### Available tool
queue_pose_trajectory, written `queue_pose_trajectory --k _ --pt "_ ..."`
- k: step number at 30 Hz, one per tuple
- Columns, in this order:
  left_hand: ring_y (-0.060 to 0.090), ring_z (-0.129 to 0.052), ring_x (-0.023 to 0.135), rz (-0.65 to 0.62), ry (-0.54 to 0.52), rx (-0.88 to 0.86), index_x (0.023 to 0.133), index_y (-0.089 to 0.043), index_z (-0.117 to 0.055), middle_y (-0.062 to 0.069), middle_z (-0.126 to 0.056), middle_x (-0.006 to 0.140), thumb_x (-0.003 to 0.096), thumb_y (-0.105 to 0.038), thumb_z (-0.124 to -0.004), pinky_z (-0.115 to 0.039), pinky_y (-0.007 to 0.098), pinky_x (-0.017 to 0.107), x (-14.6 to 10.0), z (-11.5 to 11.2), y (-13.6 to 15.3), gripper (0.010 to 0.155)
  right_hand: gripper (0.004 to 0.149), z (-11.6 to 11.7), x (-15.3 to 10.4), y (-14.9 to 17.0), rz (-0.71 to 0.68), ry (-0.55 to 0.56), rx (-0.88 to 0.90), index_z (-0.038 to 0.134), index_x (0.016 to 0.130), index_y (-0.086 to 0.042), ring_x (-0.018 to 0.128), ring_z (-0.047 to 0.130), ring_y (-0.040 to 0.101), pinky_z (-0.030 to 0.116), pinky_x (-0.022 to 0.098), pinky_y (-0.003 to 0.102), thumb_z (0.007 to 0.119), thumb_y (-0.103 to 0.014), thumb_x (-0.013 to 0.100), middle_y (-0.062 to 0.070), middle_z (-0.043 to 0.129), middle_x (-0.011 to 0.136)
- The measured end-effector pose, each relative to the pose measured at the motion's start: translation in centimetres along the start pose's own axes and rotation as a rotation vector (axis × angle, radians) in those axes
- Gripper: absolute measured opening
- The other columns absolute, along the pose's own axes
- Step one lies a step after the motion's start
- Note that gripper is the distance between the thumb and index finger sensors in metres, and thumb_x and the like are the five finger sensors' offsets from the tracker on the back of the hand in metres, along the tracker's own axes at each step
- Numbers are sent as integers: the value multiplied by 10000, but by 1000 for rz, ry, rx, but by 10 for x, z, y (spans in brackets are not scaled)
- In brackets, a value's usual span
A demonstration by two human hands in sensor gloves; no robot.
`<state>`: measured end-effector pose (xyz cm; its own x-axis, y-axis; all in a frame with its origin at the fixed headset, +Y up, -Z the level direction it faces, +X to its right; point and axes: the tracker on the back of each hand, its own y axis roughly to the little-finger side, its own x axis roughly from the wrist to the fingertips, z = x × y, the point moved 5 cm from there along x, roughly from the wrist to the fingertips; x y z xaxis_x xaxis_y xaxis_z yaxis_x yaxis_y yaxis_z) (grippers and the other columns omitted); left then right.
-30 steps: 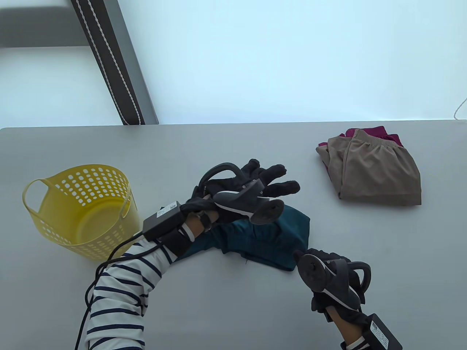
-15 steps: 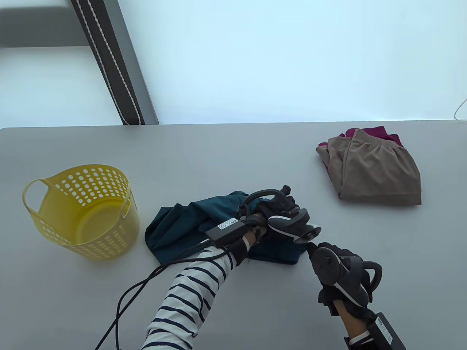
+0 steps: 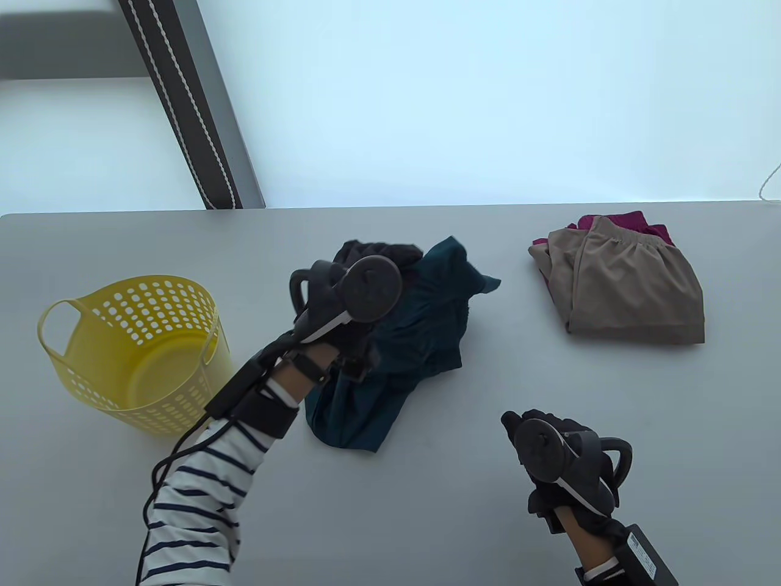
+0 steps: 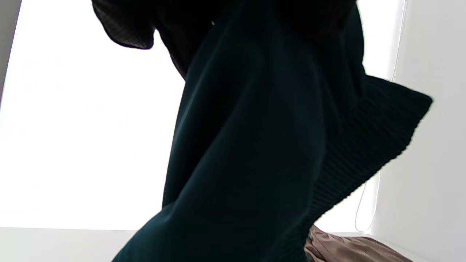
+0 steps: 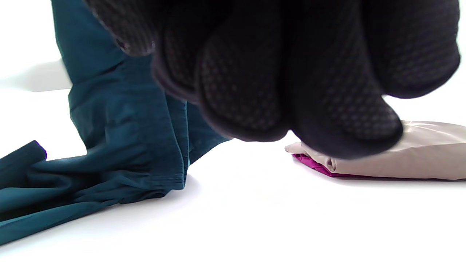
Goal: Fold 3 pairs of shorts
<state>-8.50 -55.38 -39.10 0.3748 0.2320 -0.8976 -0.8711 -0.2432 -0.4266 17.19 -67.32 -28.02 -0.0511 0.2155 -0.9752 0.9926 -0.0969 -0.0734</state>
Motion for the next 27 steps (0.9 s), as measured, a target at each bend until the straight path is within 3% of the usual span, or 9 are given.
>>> queue_pose_trajectory --k 6,9,12,16,18,21,23,25,27 --pt "345 -911 889 57 409 183 1008 -240 -567 17 -878 910 515 -401 -649 -676 615 697 -95 -82 44 525 391 2 -1 -6 -23 -21 -1 901 479 -182 266 1046 264 835 321 496 634 -467 495 55 1008 353" --pt "422 -862 921 48 436 262 1055 -149 -436 169 -723 1056 514 -395 -646 -644 655 693 -121 -91 51 631 391 2 -1 -6 -25 -29 -1 901 480 -183 270 1045 265 835 322 497 634 -468 496 56 1008 354" --pt "468 -764 981 -117 266 437 1082 -157 -270 281 -534 1144 496 -436 -654 -593 681 708 -131 -66 26 754 391 2 -1 -7 -23 -37 -1 901 481 -182 268 1046 266 834 322 497 634 -467 496 56 1008 355" --pt "478 -644 1052 -615 86 651 1077 -291 -226 207 -412 1194 445 -512 -656 -532 677 739 -161 -58 -44 796 391 2 -1 -7 -21 -46 -6 901 481 -183 271 1046 266 835 323 496 634 -468 494 56 1008 355" --pt "442 -659 1059 -813 100 785 1070 -338 -305 122 -456 1197 413 -562 -644 -541 657 746 -181 -82 -72 773 391 2 -1 -7 -21 -48 -9 901 482 -182 271 1046 267 835 323 497 634 -468 495 57 1008 356" --pt "412 -752 1036 -962 228 896 1056 -364 -372 48 -582 1175 356 -625 -630 -570 652 745 -201 -136 -91 790 391 2 -1 -6 -20 -53 -13 901 482 -182 273 1045 268 835 323 497 635 -467 494 58 1008 357" --pt "371 -847 993 -971 425 892 1079 -329 -300 135 -630 1172 311 -670 -611 -615 643 737 -202 -169 -91 896 392 2 -1 -6 -18 -56 -17 902 483 -180 273 1047 270 834 325 499 635 -468 493 59 1010 359" --pt "387 -849 980 -970 526 902 1091 -290 -274 173 -639 1164 293 -660 -645 -601 654 742 -203 -189 -89 955 396 2 -1 -6 -15 -54 -20 901 508 -173 312 1046 289 825 343 511 634 -465 495 72 1010 395" --pt "334 -869 968 -1023 471 1052 1090 -278 -286 120 -673 1139 289 -658 -653 -623 630 744 -202 -203 -89 959 406 1 0 -5 -7 -48 -39 893 558 -155 380 1042 325 807 371 533 635 -463 495 97 1006 465"
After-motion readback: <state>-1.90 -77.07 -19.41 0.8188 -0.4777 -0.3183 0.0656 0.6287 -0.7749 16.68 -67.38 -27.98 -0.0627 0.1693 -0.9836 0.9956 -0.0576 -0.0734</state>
